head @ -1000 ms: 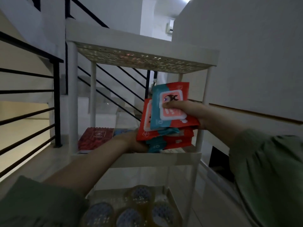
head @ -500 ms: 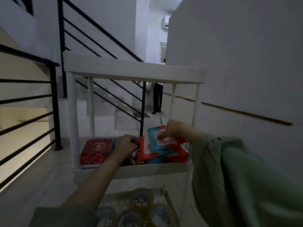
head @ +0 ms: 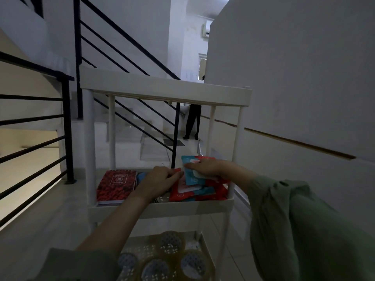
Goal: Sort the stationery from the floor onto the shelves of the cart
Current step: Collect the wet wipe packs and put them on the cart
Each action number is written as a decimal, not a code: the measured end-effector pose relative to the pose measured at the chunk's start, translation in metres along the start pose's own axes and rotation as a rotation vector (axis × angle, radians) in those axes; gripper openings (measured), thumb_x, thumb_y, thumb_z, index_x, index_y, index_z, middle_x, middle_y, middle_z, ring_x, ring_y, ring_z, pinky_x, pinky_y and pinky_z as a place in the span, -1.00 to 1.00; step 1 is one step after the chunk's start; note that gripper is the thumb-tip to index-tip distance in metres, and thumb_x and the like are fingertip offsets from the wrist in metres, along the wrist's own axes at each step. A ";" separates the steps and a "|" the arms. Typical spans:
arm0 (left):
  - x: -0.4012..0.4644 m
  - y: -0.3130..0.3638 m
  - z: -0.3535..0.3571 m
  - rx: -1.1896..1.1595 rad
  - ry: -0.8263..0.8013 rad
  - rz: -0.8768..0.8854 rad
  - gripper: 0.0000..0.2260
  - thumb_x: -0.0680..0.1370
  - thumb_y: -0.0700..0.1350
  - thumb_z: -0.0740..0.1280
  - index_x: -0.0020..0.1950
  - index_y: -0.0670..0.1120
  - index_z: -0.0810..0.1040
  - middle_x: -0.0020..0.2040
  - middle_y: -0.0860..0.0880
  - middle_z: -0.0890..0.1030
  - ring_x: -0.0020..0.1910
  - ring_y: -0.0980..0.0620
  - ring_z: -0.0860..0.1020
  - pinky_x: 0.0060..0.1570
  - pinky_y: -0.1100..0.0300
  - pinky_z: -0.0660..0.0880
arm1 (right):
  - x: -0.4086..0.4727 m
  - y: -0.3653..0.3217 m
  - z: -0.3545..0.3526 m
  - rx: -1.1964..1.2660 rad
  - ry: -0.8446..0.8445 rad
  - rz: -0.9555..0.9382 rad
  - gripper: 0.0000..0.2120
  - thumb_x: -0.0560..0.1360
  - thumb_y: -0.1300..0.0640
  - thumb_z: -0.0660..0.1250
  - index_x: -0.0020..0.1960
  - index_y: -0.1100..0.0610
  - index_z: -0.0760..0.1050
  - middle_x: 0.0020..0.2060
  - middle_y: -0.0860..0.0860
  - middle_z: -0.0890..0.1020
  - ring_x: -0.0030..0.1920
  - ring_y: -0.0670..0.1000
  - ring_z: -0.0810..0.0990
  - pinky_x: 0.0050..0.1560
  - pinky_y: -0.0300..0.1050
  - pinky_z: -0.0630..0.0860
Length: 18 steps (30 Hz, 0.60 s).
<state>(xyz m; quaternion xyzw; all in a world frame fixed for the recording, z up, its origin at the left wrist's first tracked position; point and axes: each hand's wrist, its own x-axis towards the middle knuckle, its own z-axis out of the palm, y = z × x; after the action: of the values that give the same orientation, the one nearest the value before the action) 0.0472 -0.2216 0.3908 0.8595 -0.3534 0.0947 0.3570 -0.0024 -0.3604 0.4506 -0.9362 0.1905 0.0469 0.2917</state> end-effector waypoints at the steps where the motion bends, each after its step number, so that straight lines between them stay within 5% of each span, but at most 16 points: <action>1: -0.001 0.001 -0.001 -0.003 -0.006 0.009 -0.58 0.56 0.14 0.14 0.14 -0.09 0.64 -0.03 -0.14 0.69 -0.15 0.00 0.63 -0.24 0.21 0.49 | -0.002 -0.001 -0.001 -0.052 0.013 -0.008 -0.33 0.51 -0.26 0.14 0.46 0.13 0.21 0.35 0.17 0.42 0.29 0.18 0.45 0.35 0.03 0.36; 6: -0.004 0.007 -0.002 -0.033 -0.070 -0.022 -0.71 0.59 -0.01 0.20 0.22 -0.06 0.57 0.10 -0.10 0.65 -0.02 0.01 0.62 -0.02 0.18 0.53 | -0.014 0.003 -0.006 -0.340 0.102 -0.077 -0.36 0.53 -0.18 0.19 0.46 0.18 0.20 0.35 0.16 0.42 0.31 0.15 0.44 0.32 -0.01 0.37; 11: -0.002 0.016 0.004 -0.272 -0.083 -0.236 -0.69 0.57 -0.03 0.24 0.22 -0.17 0.53 0.13 -0.12 0.59 0.03 -0.07 0.56 -0.01 0.16 0.47 | -0.027 -0.003 -0.011 -0.522 0.301 -0.157 -0.42 0.49 -0.11 0.30 0.36 0.21 0.30 0.25 0.14 0.48 0.25 0.13 0.48 0.27 -0.02 0.45; 14: -0.003 0.023 0.006 -0.517 -0.010 -0.402 -0.66 0.54 -0.15 0.31 0.29 -0.22 0.48 0.15 -0.18 0.57 -0.08 -0.06 0.54 -0.03 0.22 0.40 | -0.025 -0.011 -0.022 -0.401 0.318 -0.128 -0.55 0.51 0.07 0.33 0.31 0.25 0.33 0.20 0.15 0.51 0.17 0.12 0.54 0.15 -0.09 0.52; 18: -0.001 0.025 0.011 -0.524 0.106 -0.512 -0.67 0.53 -0.19 0.33 0.24 -0.31 0.49 0.16 -0.22 0.57 0.14 -0.20 0.55 -0.12 0.19 0.45 | -0.020 -0.015 -0.039 0.063 0.338 -0.048 -0.68 0.54 0.22 0.30 0.24 0.32 0.38 -0.08 0.15 0.57 -0.24 0.04 0.59 -0.31 -0.29 0.57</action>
<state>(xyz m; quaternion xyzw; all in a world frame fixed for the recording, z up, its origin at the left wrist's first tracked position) 0.0282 -0.2411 0.3962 0.7934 -0.1202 -0.0470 0.5948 -0.0155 -0.3642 0.4946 -0.9254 0.2156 -0.1244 0.2859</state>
